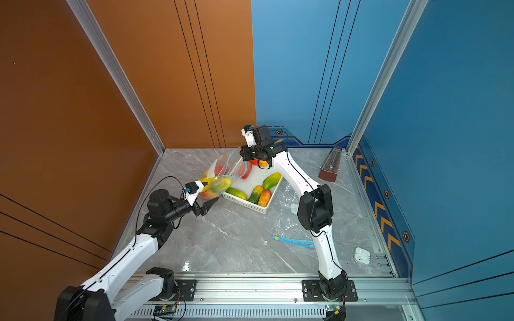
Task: Place the mango in a zip-top bag and seal the zipper
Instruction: Adjust the zipper food storage bag at the center of the board.
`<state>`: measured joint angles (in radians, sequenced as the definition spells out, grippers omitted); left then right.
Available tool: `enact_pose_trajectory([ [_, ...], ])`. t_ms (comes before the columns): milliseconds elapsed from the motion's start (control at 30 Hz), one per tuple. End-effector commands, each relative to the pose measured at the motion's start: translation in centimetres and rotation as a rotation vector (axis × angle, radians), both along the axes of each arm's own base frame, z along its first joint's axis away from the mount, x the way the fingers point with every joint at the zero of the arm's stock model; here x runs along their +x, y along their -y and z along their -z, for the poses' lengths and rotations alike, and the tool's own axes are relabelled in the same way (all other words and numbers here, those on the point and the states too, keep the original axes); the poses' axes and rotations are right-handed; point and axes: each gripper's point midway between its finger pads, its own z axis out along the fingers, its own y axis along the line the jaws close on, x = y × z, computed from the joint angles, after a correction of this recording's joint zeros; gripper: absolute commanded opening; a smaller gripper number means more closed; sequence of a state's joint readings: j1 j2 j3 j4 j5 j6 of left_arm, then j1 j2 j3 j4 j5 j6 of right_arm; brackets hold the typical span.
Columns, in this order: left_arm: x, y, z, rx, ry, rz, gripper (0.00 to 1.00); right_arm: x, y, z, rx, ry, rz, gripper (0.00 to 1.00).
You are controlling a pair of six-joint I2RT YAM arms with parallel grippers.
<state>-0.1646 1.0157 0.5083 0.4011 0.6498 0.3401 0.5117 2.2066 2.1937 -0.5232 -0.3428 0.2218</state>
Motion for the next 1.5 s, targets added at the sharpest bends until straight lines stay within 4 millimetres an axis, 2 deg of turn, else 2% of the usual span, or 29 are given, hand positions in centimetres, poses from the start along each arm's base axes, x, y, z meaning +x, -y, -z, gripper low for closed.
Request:
enact_pose_trajectory([
  [0,1.1,1.3,-2.3,0.048,0.118,0.027,0.66,0.6,-0.4,-0.5,0.023,0.008,0.020,0.14],
  [200,3.0,1.6,-2.8,0.048,0.137,-0.009,0.36,0.5,-0.6,0.2,0.022,-0.009,0.016,0.15],
  [267,3.4,1.8,-2.7,0.058,0.142,-0.011,0.24,0.5,-0.6,0.3,0.022,-0.013,0.013,0.15],
  [333,3.8,2.0,-2.4,0.076,0.146,-0.021,0.25,0.5,-0.6,0.3,0.025,-0.015,0.012,0.15],
  [400,4.2,1.9,-2.1,0.092,0.147,-0.040,0.37,0.5,-0.6,0.3,0.028,-0.017,0.013,0.15],
  [467,4.5,1.9,-1.9,0.099,0.144,-0.046,0.37,0.4,-0.6,0.2,0.029,-0.016,0.010,0.15],
  [633,4.7,2.3,-2.0,0.098,0.144,-0.028,0.12,0.3,-0.5,0.6,0.023,-0.023,0.002,0.17],
  [667,4.6,2.3,-2.2,0.098,0.149,-0.030,0.06,0.1,-0.4,0.5,0.019,-0.020,-0.005,0.19],
  [733,4.4,2.2,-2.6,0.094,0.159,-0.030,0.01,-0.4,0.2,0.3,0.016,-0.018,-0.020,0.25],
  [800,4.1,2.1,-3.1,0.086,0.169,-0.024,0.00,-1.6,0.4,-1.2,0.050,-0.002,-0.082,0.46],
  [833,4.1,2.1,-3.3,0.082,0.174,-0.023,0.00,-2.1,0.7,-2.1,0.051,0.023,-0.094,0.49],
  [867,4.0,1.8,-3.6,0.076,0.178,-0.027,0.00,-2.5,1.2,-2.1,0.030,0.041,-0.106,0.52],
  [900,3.8,1.6,-3.9,0.067,0.180,-0.025,0.00,-3.4,2.2,-4.6,0.018,0.107,-0.111,0.56],
  [1033,3.6,0.3,-4.6,0.042,0.181,-0.047,0.00,-5.6,6.1,-7.2,-0.140,0.300,-0.128,0.63],
  [1167,3.6,-0.9,-4.3,0.033,0.168,-0.066,0.00,-9.8,7.2,-7.3,-0.357,0.521,-0.275,0.71],
  [1233,3.6,-1.1,-4.1,0.033,0.164,-0.067,0.00,-11.7,6.9,-7.2,-0.407,0.607,-0.382,0.73],
  [1267,3.5,-1.1,-4.1,0.032,0.164,-0.063,0.00,-13.1,6.0,-7.3,-0.408,0.657,-0.463,0.73],
  [1333,3.1,-0.8,-4.1,0.025,0.162,-0.036,0.00,-16.6,3.2,-6.8,-0.372,0.807,-0.714,0.74],
  [1367,2.9,-0.6,-4.1,0.021,0.159,-0.021,0.00,-18.1,1.7,-5.8,-0.381,0.883,-0.824,0.80],
  [1467,2.1,0.0,-3.7,0.012,0.148,0.029,0.00,-18.1,-1.5,-5.3,-0.342,0.961,-0.902,0.81],
])
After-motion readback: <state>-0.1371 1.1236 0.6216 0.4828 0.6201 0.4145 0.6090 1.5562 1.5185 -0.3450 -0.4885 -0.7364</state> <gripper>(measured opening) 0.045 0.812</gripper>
